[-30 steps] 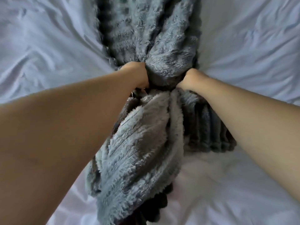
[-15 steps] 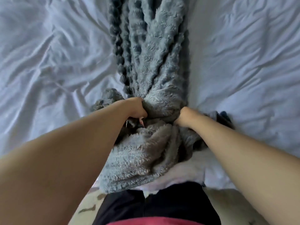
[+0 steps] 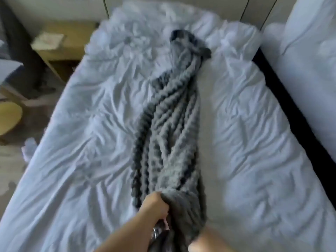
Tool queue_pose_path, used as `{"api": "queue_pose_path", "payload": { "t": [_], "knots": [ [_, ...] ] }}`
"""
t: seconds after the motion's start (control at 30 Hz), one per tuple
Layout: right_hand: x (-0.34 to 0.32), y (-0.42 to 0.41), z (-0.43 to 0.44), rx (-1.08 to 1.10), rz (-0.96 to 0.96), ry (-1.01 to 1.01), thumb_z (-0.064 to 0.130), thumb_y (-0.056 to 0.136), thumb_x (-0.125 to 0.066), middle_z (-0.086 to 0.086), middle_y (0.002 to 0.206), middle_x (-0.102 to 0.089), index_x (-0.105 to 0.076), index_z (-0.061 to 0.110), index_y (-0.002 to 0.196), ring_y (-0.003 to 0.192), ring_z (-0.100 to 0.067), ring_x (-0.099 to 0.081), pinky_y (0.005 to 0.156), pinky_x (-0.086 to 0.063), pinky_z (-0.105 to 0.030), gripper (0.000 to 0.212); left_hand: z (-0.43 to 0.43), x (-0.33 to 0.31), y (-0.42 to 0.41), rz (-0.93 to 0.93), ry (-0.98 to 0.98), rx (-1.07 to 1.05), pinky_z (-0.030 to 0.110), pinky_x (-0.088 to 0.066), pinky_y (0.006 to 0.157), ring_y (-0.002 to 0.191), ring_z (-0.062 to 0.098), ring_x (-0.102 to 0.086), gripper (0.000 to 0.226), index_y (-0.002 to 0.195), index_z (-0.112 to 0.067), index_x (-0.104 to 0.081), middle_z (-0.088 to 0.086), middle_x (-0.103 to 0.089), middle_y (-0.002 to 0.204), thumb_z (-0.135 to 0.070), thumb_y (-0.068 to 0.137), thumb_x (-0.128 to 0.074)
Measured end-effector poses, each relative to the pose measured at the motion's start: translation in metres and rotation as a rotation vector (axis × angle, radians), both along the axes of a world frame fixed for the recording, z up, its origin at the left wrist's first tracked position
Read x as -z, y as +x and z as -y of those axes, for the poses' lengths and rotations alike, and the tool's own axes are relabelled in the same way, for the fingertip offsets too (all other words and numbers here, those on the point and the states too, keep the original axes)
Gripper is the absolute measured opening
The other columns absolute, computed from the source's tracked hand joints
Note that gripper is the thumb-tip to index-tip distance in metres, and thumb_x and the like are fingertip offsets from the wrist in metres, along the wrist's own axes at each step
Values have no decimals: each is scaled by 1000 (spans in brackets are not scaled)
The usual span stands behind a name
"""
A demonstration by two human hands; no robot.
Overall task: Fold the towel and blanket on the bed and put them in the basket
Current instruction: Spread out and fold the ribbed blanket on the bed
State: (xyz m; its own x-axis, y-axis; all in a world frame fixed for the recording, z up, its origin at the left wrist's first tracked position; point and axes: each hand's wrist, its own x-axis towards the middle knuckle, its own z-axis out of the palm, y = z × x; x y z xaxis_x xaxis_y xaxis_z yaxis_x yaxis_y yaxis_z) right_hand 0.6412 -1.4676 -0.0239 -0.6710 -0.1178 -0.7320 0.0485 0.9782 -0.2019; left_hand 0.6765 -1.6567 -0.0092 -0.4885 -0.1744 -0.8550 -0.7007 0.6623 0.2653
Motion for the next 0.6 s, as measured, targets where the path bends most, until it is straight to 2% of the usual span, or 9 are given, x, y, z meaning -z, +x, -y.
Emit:
{"api": "queue_pose_path", "payload": {
  "t": [0.07,0.13,0.17,0.23,0.3,0.37,0.47,0.53,0.6],
  "knots": [
    [-142,-129,38,-127,-291,49,30,88,-56,-5,120,-68,-57,2,129,111,-16,-63,83,-47,-23,49,41,-110,-112,-314,-42,-84,31,-56,62,77,25,-68,13,89,-10,-61,9,-68,83,-14,81,-52],
    [-339,-226,74,20,-602,-177,40,76,-64,-11,119,-65,-60,13,123,106,-29,-63,75,-47,-28,55,81,-279,-213,-749,-33,-198,36,-59,59,69,28,-70,14,91,-7,-65,14,-72,73,-15,83,-57],
    [-439,-256,69,74,-901,-218,41,74,-67,-11,119,-65,-59,16,124,106,-31,-62,76,-46,-30,56,96,-371,-240,-972,-12,-253,37,-59,55,65,26,-68,15,94,-9,-64,12,-71,69,-19,82,-64],
    [-610,-281,66,134,-1455,-393,37,74,-71,-10,120,-64,-55,20,128,106,-33,-61,76,-47,-32,59,124,-529,-261,-1400,60,-322,32,-55,48,62,20,-61,43,109,-19,-54,2,-64,76,-26,74,-79],
    [-720,-274,49,173,-1697,-519,34,79,-73,-13,123,-62,-50,19,133,107,-34,-60,75,-46,-33,61,149,-629,-254,-1628,30,-378,26,-47,57,72,15,-55,77,132,-28,-42,-3,-55,92,-24,68,-85],
    [-768,-260,27,196,-1796,-569,33,82,-71,-18,120,-64,-57,10,126,106,-36,-60,79,-47,-35,52,172,-674,-241,-1737,25,-511,25,-47,68,87,19,-55,80,139,-23,-41,4,-55,108,-15,71,-83],
    [-768,-259,3,258,-1809,-600,38,86,-67,-21,122,-63,-58,4,125,110,-37,-59,87,-49,-38,53,201,-676,-232,-1801,169,-685,44,-57,80,86,31,-66,40,113,-21,-60,9,-67,102,-8,78,-74],
    [-741,-263,-4,287,-1782,-598,42,87,-65,-20,118,-65,-61,7,122,106,-36,-61,80,-48,-35,49,212,-662,-228,-1802,209,-750,51,-57,72,69,31,-66,26,103,-20,-65,10,-67,87,-9,80,-71],
    [-706,-266,-5,270,-1740,-592,43,88,-63,-15,98,-66,-62,10,100,95,-35,-63,68,-43,-32,34,219,-644,-224,-1788,195,-773,47,-57,67,67,31,-65,27,105,-20,-65,13,-66,90,-7,81,-64]
  ]
}}
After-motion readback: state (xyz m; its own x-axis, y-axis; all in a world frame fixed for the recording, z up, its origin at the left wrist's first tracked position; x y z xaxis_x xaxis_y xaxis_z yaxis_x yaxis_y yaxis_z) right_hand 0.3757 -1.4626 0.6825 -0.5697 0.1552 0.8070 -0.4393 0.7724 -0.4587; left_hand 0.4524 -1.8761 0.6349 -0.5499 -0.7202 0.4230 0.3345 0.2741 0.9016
